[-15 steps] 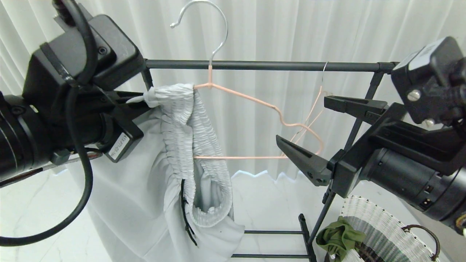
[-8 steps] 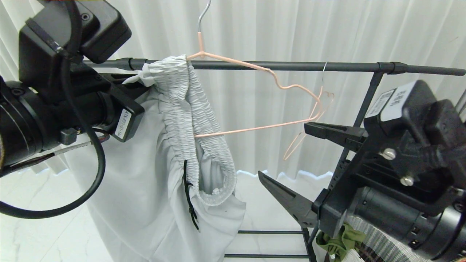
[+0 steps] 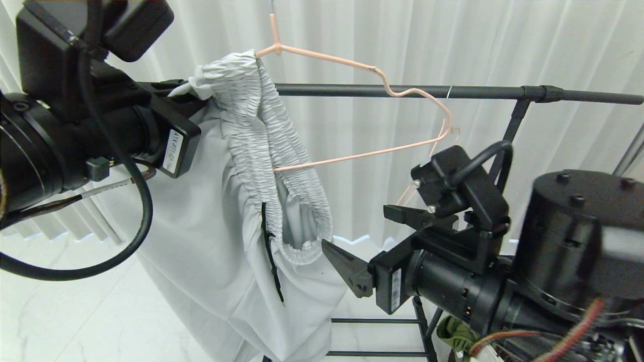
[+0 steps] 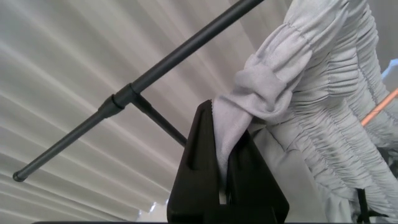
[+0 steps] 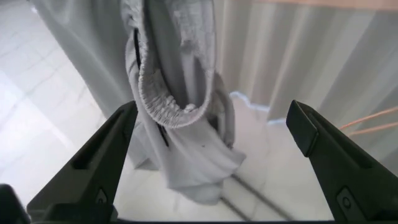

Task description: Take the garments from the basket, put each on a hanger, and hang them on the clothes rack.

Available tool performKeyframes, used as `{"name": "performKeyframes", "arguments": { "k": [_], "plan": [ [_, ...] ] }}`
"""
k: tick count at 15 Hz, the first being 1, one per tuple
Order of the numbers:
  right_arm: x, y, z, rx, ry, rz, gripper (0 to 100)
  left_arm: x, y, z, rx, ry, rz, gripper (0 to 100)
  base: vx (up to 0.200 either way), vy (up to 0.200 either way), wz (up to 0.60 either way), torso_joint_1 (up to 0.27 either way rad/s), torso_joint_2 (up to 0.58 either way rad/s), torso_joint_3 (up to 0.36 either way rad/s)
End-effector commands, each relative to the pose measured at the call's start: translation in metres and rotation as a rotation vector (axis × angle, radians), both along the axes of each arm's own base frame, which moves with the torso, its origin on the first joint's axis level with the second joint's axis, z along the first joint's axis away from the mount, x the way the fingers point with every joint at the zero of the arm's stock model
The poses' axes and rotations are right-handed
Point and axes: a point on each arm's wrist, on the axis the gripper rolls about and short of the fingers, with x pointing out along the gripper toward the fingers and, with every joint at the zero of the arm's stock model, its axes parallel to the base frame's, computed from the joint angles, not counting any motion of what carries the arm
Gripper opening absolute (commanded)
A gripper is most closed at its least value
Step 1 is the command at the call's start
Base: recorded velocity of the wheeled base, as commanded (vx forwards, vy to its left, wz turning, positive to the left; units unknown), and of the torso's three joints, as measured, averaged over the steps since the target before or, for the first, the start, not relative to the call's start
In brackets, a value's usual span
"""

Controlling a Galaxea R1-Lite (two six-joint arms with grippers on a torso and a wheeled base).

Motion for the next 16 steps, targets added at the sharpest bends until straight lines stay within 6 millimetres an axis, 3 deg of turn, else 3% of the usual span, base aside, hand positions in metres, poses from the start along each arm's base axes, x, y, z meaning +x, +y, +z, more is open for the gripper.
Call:
{"name": "performKeyframes", "arguments": {
  "k": [1,7,11,12,16],
  "plan": [
    [0.015,0.017,-0.015,-0.024,0.059,-0.028,100,0.001,-0.001,0.002,-0.004,-0.004,0.000,0,0.000,0.000,0.00,0.000,0.00,0.000],
    [0.045,0.029,-0.033,-0.004,0.138,-0.119,100,0.000,-0.004,0.004,-0.007,-0.009,-0.016,0,0.000,0.000,0.00,0.000,0.00,0.000],
    [0.047,0.031,-0.040,-0.016,0.149,-0.164,100,-0.003,-0.007,0.005,-0.009,-0.012,-0.034,0,0.000,0.000,0.00,0.000,0.00,0.000],
    [0.048,0.030,-0.041,-0.017,0.147,-0.190,0,-0.003,-0.007,0.004,-0.008,-0.010,-0.034,0,0.000,0.000,0.00,0.000,0.00,0.000],
    [0.058,0.017,-0.042,-0.027,0.130,-0.310,0,-0.001,-0.005,-0.002,0.005,0.005,-0.022,0,0.000,0.000,0.00,0.000,0.00,0.000]
  ]
}}
